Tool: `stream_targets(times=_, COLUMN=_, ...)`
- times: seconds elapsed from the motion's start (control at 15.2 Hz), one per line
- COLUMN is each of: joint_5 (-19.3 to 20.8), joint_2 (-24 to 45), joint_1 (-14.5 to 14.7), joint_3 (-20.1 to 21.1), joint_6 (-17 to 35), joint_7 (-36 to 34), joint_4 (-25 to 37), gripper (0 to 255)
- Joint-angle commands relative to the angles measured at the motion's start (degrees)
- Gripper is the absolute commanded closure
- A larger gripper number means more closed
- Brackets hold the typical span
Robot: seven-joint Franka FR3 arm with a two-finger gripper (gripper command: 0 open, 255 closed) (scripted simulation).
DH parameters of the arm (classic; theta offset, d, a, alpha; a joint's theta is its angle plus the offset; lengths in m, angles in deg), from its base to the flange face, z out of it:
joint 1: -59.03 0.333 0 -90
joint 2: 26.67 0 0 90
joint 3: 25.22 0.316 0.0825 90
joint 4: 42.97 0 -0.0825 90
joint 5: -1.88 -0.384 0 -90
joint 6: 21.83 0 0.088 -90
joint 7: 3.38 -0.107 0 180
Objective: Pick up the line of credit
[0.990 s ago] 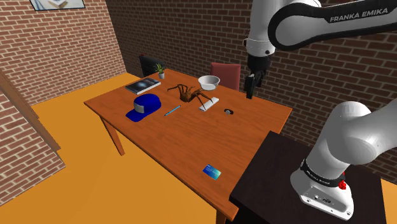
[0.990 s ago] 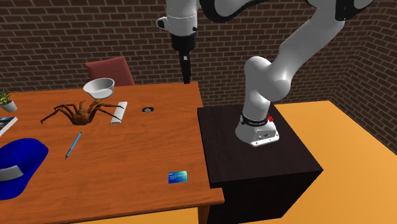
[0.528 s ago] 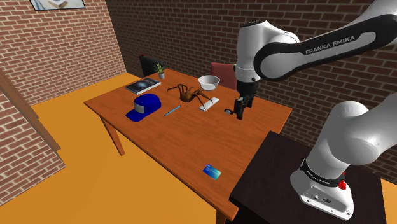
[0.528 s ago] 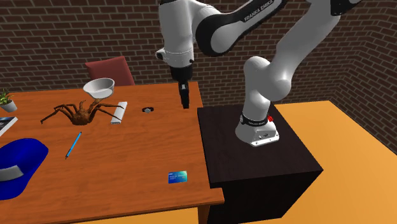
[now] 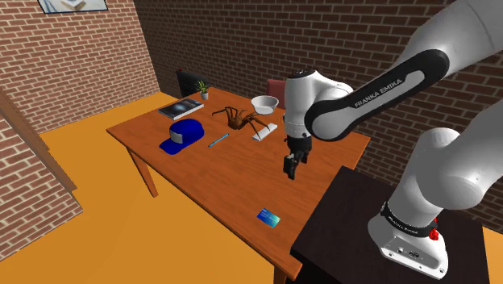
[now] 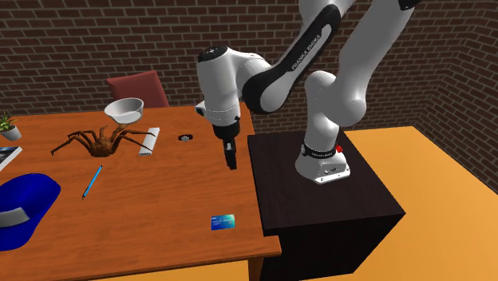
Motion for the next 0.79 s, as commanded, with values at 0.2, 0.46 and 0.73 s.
stream_targets(times=0.2, joint_5=-1.92, joint_2=11.10, joint_1=1.41, joint_3=2.19, joint_6=10.40, joint_7=-2.51, joint_4=-0.12, gripper=0)
stream_targets(times=0.46, joint_5=-2.62, joint_2=21.06, joint_1=2.44, joint_3=3.83, joint_6=18.31, joint_7=-4.72, joint_4=1.27, gripper=0)
stream_targets(times=0.73, joint_5=-2.19, joint_2=31.45, joint_1=3.69, joint_3=4.85, joint_6=25.40, joint_7=-7.32, joint_4=3.96, gripper=0)
